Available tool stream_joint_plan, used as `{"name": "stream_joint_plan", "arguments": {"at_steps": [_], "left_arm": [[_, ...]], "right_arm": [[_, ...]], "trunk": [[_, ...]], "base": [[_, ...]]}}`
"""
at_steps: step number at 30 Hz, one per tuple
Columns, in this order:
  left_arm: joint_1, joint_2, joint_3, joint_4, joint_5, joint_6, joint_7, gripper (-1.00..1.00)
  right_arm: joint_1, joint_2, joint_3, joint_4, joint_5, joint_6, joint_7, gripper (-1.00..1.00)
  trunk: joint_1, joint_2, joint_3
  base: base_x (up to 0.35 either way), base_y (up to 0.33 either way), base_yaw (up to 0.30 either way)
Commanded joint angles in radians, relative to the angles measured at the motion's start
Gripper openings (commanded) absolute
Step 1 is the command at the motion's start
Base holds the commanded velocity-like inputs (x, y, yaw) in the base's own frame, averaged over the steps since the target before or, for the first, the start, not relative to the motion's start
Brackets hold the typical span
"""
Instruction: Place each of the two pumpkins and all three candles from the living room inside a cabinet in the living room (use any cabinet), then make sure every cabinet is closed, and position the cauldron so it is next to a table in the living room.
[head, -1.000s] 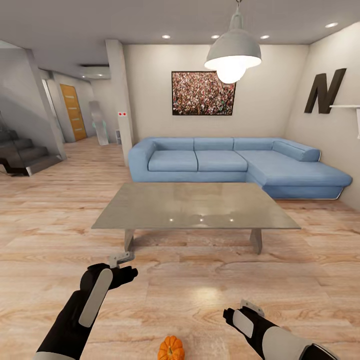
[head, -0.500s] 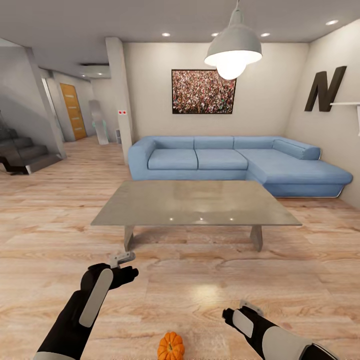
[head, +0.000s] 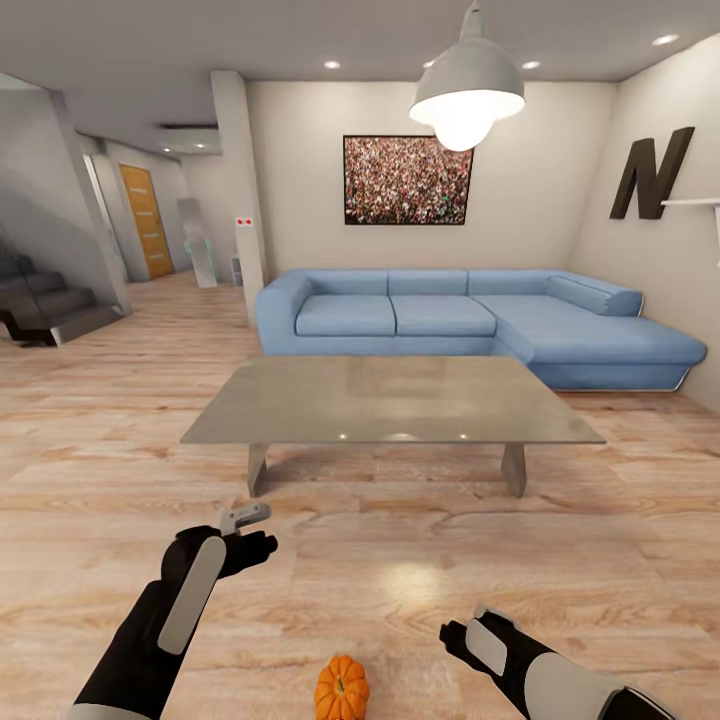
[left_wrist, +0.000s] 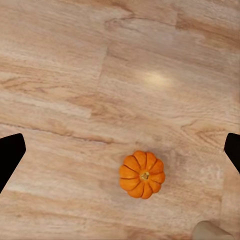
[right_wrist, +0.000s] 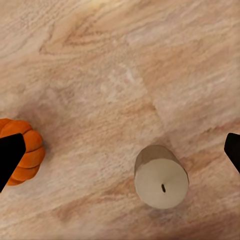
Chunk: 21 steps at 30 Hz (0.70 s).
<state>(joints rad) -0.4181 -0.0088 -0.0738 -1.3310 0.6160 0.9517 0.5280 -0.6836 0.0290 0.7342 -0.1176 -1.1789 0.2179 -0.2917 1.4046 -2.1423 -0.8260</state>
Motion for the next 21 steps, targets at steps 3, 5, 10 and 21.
{"name": "stream_joint_plan", "arguments": {"at_steps": [3, 5, 10, 21], "left_arm": [[-0.001, -0.001, -0.001, -0.002, 0.011, 0.022, 0.010, 1.00], [-0.001, -0.001, 0.000, -0.004, 0.011, 0.030, 0.010, 1.00], [-0.001, 0.000, 0.002, -0.005, 0.011, 0.034, 0.010, 1.00], [0.000, -0.001, 0.002, -0.005, 0.011, 0.036, 0.010, 1.00]], "right_arm": [[-0.001, -0.001, 0.008, -0.002, -0.005, 0.005, -0.006, 1.00], [-0.001, -0.001, 0.008, -0.002, -0.005, 0.005, -0.007, 1.00], [-0.001, -0.002, 0.008, -0.001, -0.007, 0.006, -0.007, 1.00], [-0.001, -0.007, 0.008, -0.001, -0.007, 0.007, -0.007, 1.00]], "trunk": [[0.011, -0.022, -0.010], [0.019, -0.036, -0.017], [0.038, -0.071, -0.032], [0.080, -0.148, -0.067]], "base": [[0.000, 0.000, 0.000], [0.000, 0.000, 0.000], [0.000, 0.000, 0.000], [0.000, 0.000, 0.000]]}}
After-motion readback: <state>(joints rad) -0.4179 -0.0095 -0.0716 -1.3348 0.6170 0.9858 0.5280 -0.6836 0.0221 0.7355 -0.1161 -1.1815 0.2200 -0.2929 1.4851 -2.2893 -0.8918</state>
